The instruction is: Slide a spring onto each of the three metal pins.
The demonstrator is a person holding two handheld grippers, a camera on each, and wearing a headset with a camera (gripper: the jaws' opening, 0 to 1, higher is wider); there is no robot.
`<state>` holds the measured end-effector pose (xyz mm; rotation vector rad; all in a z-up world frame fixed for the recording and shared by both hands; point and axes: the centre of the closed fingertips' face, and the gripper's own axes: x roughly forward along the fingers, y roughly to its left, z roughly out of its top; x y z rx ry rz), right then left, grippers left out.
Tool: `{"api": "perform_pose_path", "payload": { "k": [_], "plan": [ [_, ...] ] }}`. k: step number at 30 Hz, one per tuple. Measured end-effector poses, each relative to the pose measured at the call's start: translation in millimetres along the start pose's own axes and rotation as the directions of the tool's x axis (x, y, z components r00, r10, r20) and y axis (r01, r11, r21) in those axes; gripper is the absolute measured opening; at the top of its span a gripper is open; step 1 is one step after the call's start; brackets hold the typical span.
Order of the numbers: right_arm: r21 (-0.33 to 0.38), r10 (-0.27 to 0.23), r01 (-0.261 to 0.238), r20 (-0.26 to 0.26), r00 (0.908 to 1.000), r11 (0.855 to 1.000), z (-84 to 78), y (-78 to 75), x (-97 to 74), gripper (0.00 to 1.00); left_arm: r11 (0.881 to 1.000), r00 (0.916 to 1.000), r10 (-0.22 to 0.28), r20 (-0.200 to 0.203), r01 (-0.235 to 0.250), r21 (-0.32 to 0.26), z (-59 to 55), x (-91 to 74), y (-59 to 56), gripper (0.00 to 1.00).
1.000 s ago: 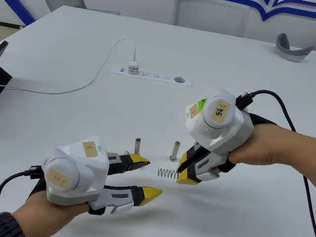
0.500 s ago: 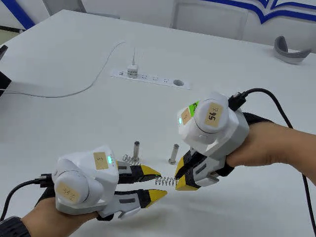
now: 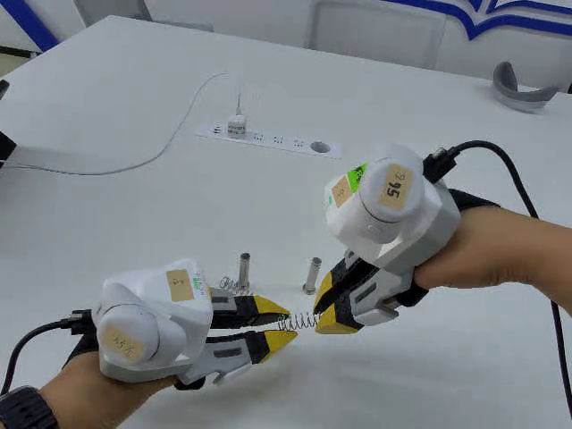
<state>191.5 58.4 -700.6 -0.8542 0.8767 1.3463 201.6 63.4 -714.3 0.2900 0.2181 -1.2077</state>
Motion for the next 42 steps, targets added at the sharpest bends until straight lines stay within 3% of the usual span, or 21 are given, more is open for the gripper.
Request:
{"api": "perform_pose_path", "payload": {
  "k": [24,42],
  "plan": [
    [-0.044,-0.027,0.030,0.062,0.9977,0.999,31.3,0.1,-10.9,0.11,1.000,1.0000,-0.004,0.002,0.004,-0.004,0.0,4.2,-1.6,0.11],
    [-0.026,-0.039,0.040,0.067,0.9970,0.999,29.9,-4.2,-11.2,0.16,0.999,0.9996,0.002,0.028,0.000,-0.040,2.6,4.3,1.0,0.11]
  ]
}}
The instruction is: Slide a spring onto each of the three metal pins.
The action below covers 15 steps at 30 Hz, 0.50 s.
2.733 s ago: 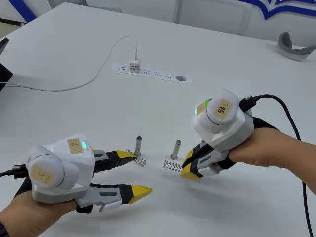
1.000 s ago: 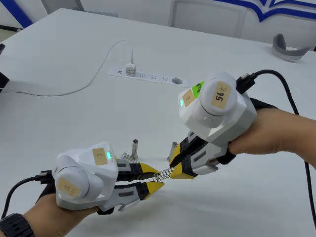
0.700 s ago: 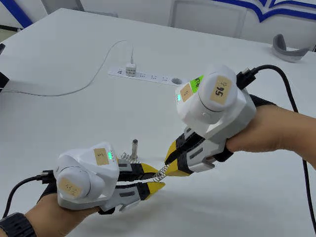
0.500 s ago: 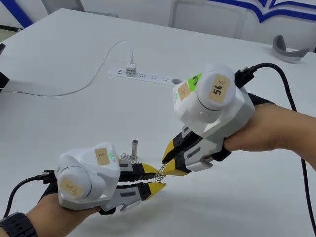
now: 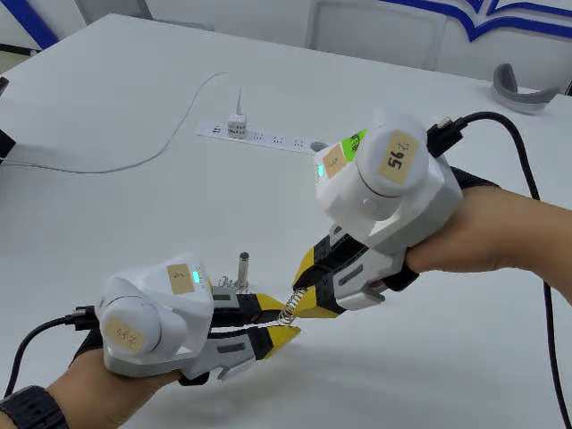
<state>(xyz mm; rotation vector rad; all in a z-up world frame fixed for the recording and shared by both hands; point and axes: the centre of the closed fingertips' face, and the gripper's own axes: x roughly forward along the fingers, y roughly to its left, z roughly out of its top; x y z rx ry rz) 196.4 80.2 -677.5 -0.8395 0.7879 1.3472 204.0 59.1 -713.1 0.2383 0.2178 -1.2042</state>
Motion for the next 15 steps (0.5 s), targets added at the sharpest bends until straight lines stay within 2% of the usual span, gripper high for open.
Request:
{"api": "perform_pose_path", "payload": {
  "k": [15],
  "plan": [
    [0.010,0.006,-0.006,0.000,1.0000,1.000,0.7,-0.8,2.3,0.12,1.000,1.0000,0.003,0.008,-0.003,0.004,3.0,0.9,0.6,0.11]
  ]
}}
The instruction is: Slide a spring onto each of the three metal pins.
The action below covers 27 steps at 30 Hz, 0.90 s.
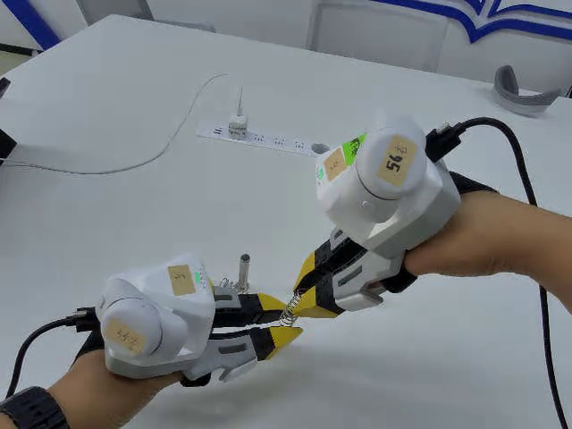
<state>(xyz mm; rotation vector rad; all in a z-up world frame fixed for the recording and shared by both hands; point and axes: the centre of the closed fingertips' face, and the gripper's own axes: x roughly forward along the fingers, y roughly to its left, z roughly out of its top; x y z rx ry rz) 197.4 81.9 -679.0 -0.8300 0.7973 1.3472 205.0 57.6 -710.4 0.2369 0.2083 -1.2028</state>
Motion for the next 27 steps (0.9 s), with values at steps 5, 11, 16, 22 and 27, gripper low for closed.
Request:
{"api": "perform_pose_path", "payload": {
  "k": [5,11,16,22,27],
  "plan": [
    [0.000,-0.004,0.004,-0.005,1.0000,1.000,-1.0,-1.8,-0.9,0.12,1.000,1.0000,0.000,0.001,0.000,-0.012,-0.1,0.2,-0.4,0.14],
    [0.005,-0.009,0.009,-0.010,0.9999,1.000,-3.4,-4.0,-2.3,0.12,1.000,1.0000,0.001,-0.007,-0.001,-0.023,-2.6,-1.2,0.1,0.21],
    [0.006,-0.013,0.014,-0.016,0.9998,1.000,-5.4,-5.6,-3.6,0.12,0.999,1.0000,0.003,-0.008,-0.004,-0.042,-3.5,-3.9,1.0,0.27],
    [0.009,-0.021,0.021,-0.024,0.9995,1.000,-7.8,-7.7,-5.4,0.12,0.998,0.9999,0.009,-0.011,-0.009,-0.060,-6.8,-9.7,2.4,0.33],
    [0.012,-0.027,0.027,-0.026,0.9993,1.000,-9.6,-9.7,-7.7,0.12,0.996,0.9997,0.020,-0.016,-0.021,-0.081,-9.2,-14.5,4.1,0.39]
  ]
}}
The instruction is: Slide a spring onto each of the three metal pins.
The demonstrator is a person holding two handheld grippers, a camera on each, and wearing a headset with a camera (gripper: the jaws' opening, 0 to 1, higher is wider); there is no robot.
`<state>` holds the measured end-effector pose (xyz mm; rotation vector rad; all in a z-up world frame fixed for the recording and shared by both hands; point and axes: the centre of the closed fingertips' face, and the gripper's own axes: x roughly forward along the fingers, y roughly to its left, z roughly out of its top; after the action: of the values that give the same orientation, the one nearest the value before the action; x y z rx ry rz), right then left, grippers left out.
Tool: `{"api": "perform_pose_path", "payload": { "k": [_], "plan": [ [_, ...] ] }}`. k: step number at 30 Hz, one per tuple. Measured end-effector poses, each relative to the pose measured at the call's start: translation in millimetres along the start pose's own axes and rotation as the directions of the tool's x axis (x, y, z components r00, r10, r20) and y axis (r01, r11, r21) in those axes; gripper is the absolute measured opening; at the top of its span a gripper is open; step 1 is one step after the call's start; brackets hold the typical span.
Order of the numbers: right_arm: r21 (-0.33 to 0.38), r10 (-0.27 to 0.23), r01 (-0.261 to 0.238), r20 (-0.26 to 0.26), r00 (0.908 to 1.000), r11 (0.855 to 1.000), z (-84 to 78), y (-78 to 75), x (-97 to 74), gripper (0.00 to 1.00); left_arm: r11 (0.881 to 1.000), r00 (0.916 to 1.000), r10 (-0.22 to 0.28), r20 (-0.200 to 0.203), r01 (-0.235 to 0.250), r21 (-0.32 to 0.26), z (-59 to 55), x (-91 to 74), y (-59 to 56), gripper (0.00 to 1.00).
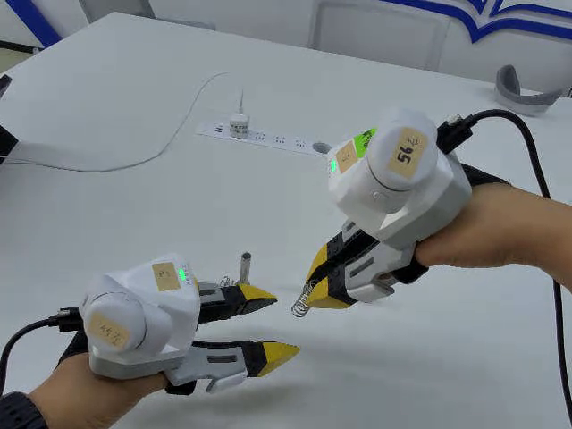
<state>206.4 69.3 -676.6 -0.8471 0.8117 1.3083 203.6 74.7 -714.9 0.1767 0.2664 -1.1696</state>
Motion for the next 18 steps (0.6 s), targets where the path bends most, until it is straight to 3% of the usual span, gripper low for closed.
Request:
{"api": "perform_pose_path", "payload": {
  "k": [18],
  "plan": [
    [0.012,-0.016,0.017,-0.014,0.9998,1.000,-7.3,-7.7,-4.0,0.12,0.996,0.9975,0.065,-0.026,-0.066,-0.060,-15.9,-21.9,13.6,0.56]
  ]
}}
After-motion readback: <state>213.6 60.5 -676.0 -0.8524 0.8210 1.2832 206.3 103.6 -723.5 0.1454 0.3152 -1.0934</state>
